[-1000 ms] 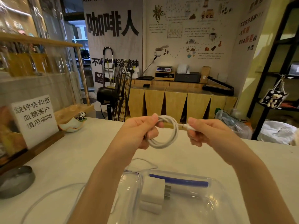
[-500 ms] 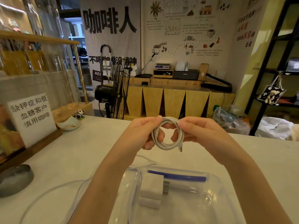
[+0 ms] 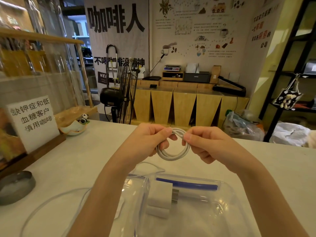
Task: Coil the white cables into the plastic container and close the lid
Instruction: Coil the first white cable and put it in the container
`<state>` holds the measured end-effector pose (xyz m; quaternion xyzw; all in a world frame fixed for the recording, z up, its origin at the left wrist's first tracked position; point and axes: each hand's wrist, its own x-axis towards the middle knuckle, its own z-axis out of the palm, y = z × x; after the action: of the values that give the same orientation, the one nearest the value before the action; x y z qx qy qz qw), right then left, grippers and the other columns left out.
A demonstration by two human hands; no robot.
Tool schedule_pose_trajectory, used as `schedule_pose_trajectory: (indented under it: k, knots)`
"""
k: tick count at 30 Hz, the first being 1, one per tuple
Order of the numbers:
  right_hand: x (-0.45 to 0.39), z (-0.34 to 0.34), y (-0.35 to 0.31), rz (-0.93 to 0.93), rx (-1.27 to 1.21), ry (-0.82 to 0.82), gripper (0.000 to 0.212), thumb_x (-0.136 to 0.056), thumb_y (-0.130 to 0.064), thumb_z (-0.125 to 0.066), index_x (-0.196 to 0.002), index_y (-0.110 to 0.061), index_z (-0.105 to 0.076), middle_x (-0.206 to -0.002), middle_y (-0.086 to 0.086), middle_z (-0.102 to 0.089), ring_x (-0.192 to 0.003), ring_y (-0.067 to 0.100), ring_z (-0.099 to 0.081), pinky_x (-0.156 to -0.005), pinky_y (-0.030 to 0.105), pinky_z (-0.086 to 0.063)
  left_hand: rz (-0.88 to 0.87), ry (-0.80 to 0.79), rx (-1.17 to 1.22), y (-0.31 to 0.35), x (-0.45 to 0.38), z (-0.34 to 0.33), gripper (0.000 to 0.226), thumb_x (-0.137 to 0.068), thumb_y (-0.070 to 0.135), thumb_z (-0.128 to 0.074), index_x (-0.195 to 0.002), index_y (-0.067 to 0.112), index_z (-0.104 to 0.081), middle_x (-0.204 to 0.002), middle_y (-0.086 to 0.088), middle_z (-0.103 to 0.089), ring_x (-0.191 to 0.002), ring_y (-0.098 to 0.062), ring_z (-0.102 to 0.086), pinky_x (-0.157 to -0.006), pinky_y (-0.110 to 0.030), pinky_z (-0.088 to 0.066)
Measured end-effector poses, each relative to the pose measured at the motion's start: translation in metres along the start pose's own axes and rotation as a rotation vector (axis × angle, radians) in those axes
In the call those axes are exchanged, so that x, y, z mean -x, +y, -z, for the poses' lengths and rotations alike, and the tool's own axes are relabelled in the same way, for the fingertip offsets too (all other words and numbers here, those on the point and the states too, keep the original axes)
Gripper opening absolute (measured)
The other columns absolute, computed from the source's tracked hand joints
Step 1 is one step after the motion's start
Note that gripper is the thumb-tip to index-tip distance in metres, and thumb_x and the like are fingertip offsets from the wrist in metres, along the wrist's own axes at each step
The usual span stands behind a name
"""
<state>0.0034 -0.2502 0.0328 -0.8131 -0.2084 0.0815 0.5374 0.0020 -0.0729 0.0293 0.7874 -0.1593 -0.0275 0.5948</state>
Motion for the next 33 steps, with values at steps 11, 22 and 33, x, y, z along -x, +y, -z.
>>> schedule_pose_trajectory:
  k: [11,22,33]
  knots:
    - [-0.013,-0.015,0.011,0.074,0.011,0.153,0.032,-0.089,-0.036,-0.045,-0.063,-0.018,-0.054,-0.041,-0.007,-0.047,-0.039,0.007,-0.042,-0.043,0.017,-0.04,-0.02,0.054,0.034,-0.002,-0.002,-0.004,0.023,-0.089,0.022,-0.048,-0.089,0.01,-0.068,-0.054,0.004,-0.066,-0.036,-0.004,-0.048,-0.036,-0.011,-0.036]
    - [-0.009,0.005,0.01,0.085,-0.227,0.225,0.038,-0.091,-0.028,-0.044,-0.056,-0.015,-0.048,-0.039,-0.007,-0.037,-0.036,0.008,-0.03,-0.036,0.015,-0.028,-0.111,0.143,-0.143,0.002,0.001,-0.01,0.022,-0.087,0.027,-0.05,-0.086,0.013,-0.067,-0.077,-0.005,-0.072,-0.064,-0.011,-0.07,-0.046,-0.013,-0.049]
    - [-0.011,-0.008,0.01,0.012,-0.054,0.208,0.035,-0.092,-0.034,-0.039,-0.065,-0.017,-0.054,-0.039,-0.01,-0.039,-0.034,0.004,-0.033,-0.036,0.012,-0.029,-0.386,0.504,-0.221,-0.008,-0.004,-0.023,0.004,-0.085,0.024,-0.054,-0.081,0.026,-0.055,-0.067,0.012,-0.061,-0.069,-0.003,-0.064,-0.05,-0.009,-0.05]
